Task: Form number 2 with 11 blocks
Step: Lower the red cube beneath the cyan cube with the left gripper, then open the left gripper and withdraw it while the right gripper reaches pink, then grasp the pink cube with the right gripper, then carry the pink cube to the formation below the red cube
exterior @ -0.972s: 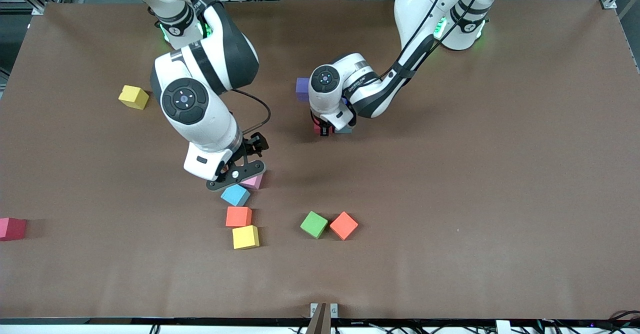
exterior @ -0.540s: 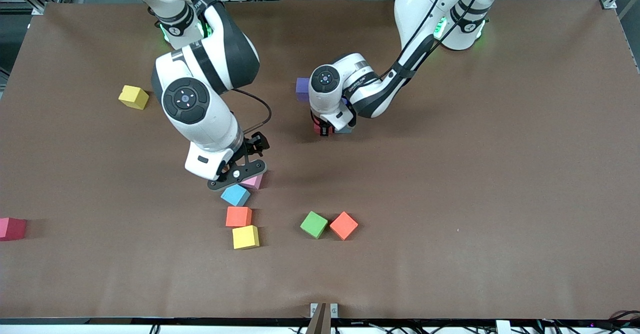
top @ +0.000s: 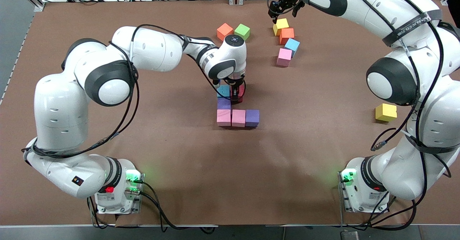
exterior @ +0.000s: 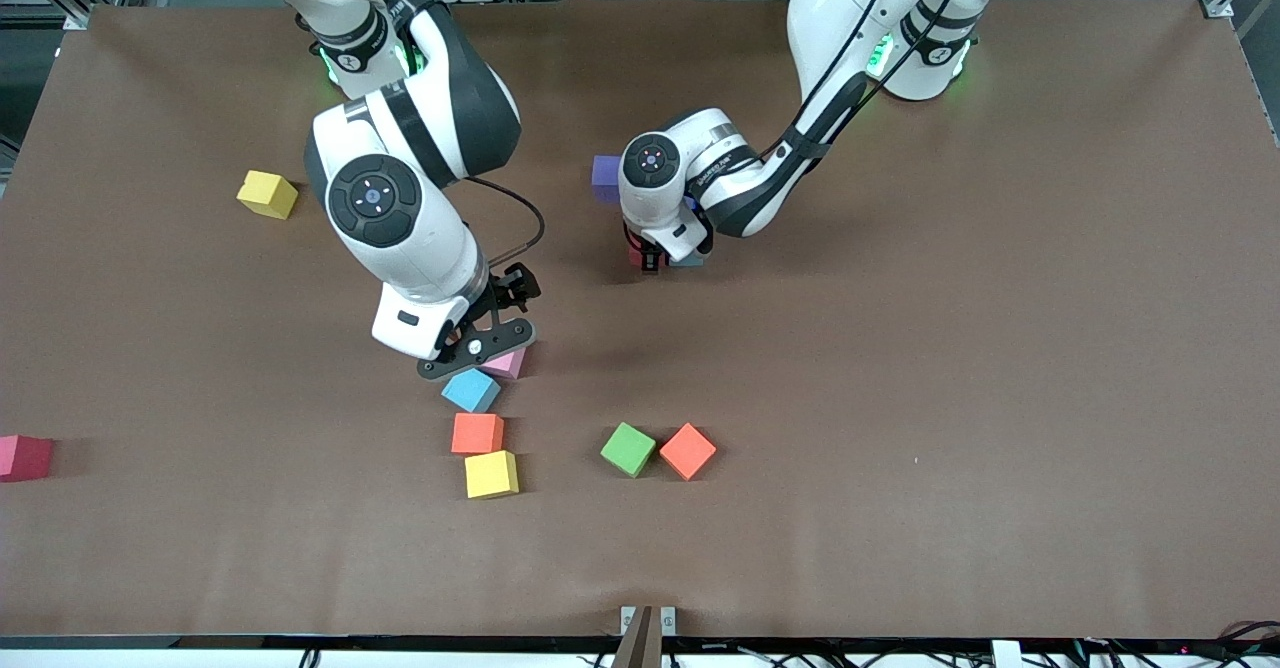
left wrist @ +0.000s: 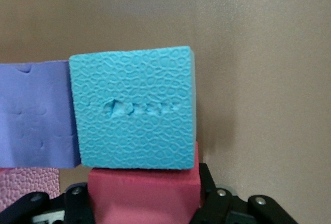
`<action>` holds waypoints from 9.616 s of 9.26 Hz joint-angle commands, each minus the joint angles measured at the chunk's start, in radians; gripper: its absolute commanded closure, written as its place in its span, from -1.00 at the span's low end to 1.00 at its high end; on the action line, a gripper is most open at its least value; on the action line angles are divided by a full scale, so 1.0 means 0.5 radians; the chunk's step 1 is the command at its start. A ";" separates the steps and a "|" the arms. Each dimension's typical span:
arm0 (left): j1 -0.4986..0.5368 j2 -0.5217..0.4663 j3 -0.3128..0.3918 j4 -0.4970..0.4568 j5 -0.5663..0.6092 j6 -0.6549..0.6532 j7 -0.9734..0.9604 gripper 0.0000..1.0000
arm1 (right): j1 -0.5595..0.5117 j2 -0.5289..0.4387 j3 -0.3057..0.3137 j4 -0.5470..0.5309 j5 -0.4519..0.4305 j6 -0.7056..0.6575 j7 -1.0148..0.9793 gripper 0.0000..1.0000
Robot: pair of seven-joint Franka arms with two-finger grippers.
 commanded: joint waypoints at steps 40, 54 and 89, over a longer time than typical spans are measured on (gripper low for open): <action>0.732 -0.003 0.286 0.686 0.006 -0.560 2.277 -0.47 | -0.068 0.216 0.086 -0.924 0.136 1.205 1.239 -0.55; 0.750 0.073 0.286 0.766 -0.187 -0.137 2.171 -0.47 | -0.062 -0.124 0.334 -0.810 0.124 0.671 0.238 1.00; 0.805 0.294 0.440 0.748 -0.687 0.674 0.615 -0.49 | 0.036 -0.097 0.878 -1.396 -0.597 1.321 -1.385 1.00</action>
